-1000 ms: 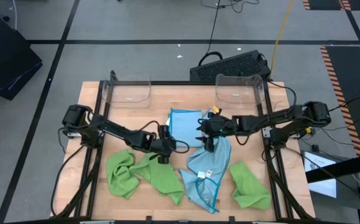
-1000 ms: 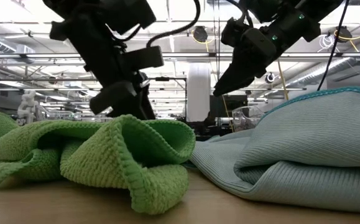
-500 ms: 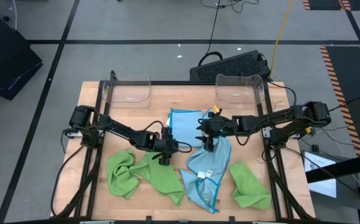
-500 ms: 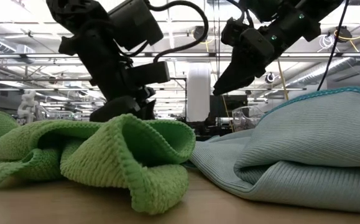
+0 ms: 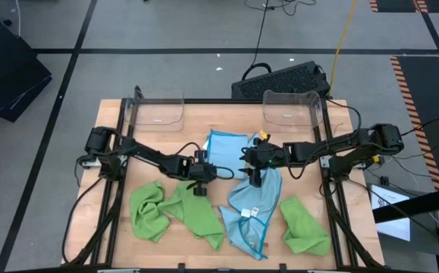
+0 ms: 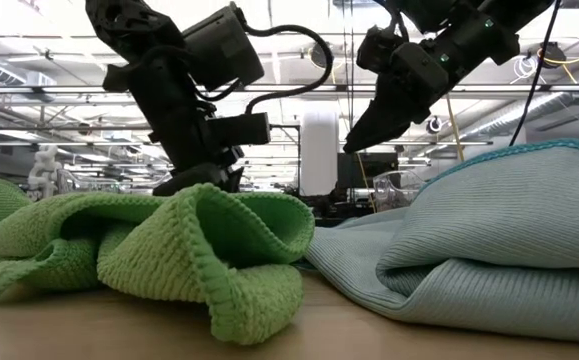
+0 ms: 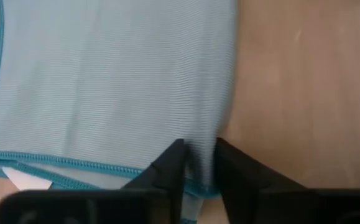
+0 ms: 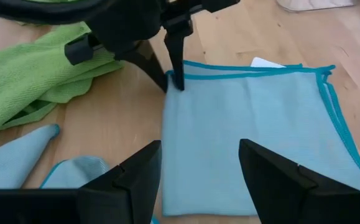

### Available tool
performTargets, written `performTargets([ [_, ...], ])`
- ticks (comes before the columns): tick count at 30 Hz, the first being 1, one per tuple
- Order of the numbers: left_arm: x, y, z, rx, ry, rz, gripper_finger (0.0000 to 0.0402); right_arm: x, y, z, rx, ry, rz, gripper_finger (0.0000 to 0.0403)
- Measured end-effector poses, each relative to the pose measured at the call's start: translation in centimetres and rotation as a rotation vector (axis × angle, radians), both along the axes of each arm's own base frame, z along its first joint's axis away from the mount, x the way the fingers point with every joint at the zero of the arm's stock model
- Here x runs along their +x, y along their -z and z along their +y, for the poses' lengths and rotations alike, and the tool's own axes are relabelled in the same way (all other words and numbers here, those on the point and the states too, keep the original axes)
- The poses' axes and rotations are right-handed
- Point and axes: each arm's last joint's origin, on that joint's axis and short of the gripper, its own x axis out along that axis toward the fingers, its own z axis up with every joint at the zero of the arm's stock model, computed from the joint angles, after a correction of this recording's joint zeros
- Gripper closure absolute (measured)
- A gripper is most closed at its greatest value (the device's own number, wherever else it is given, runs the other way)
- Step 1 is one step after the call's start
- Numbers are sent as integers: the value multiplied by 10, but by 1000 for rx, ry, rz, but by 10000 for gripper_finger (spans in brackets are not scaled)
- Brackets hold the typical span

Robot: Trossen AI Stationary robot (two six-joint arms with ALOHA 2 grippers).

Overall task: Fold microfiber towels
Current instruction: Fold the top left blue microfiber cloth

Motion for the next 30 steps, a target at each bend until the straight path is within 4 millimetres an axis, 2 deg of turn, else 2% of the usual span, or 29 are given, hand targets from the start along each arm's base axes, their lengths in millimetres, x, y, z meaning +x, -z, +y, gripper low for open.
performTargets([
  [4,0,0,3,9,24,8,389,0,0,0,0,0,0,196],
  [9,-2,-11,6,-5,9,-23,395,0,0,3,-22,-28,7,196],
  [14,-7,-44,15,-75,-86,-141,395,0,5,21,-83,-103,27,196],
  [18,-11,-60,20,-117,-112,-200,396,4,20,31,-184,-100,79,196],
  [22,-12,-62,25,-121,-131,-201,397,9,36,35,-225,-77,119,196],
  [30,-13,-62,36,-142,-188,-211,398,23,54,46,-163,-30,45,196],
])
